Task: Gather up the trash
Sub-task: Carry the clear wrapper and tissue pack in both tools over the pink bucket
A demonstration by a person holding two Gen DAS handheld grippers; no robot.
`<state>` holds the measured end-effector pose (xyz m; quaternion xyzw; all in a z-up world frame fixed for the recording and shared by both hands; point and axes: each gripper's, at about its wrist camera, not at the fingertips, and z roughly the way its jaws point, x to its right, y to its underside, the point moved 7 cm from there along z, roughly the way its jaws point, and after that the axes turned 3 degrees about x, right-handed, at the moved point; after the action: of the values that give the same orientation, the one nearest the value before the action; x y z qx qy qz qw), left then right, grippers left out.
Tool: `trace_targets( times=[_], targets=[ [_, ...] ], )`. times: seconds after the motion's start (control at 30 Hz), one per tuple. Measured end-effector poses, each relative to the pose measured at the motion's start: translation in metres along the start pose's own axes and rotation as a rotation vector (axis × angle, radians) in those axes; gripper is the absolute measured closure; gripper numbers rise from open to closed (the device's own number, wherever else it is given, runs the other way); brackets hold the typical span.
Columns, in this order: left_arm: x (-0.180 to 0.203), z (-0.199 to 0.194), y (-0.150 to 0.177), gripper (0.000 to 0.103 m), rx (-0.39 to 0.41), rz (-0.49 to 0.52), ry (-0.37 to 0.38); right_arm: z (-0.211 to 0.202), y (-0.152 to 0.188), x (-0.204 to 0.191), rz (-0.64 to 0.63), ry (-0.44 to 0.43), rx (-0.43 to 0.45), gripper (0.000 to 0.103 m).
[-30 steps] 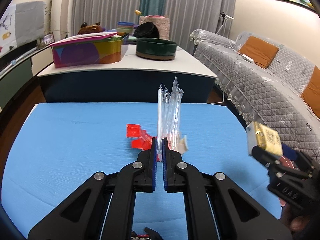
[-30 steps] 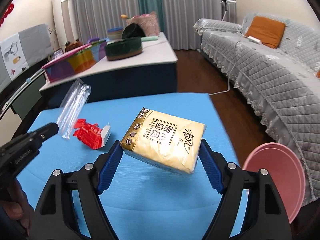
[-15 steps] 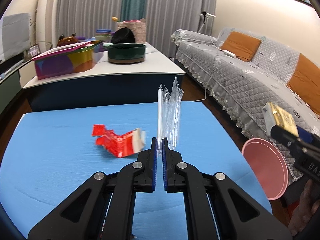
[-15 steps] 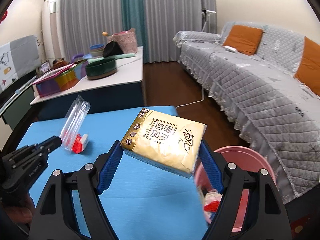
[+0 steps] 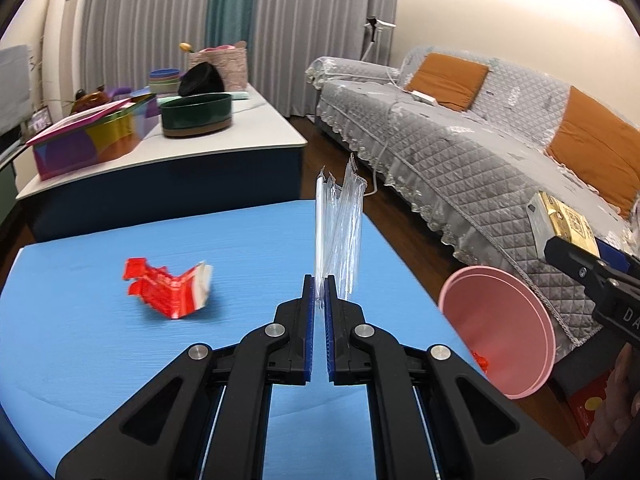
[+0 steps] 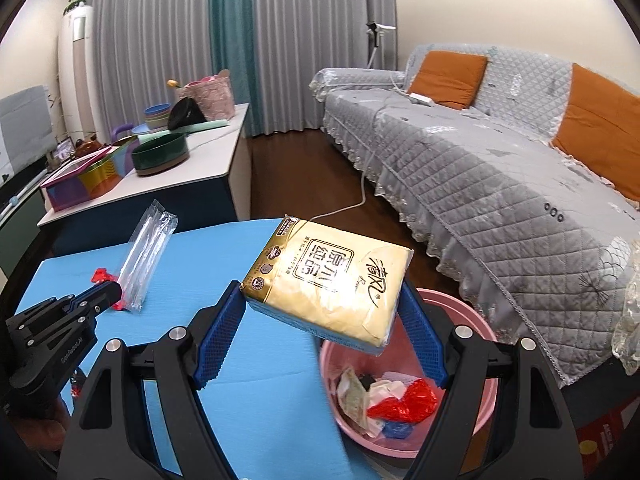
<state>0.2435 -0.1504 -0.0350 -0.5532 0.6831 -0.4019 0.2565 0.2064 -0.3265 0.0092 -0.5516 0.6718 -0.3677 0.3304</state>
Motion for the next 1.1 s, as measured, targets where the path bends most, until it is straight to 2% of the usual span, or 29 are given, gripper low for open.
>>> trace_targets(
  times=[0.57,1.1],
  targets=[
    [0.052,0.014,0.006,0.098,-0.019,0.053,0.078,0.003,0.005,0.055,0.046,0.092,-0.007,0.027],
    [0.129,0.022,0.031,0.098,-0.078,0.184,0.262,0.004,0.018,0.097,0.069,0.172,-0.031,0.027]
  ],
)
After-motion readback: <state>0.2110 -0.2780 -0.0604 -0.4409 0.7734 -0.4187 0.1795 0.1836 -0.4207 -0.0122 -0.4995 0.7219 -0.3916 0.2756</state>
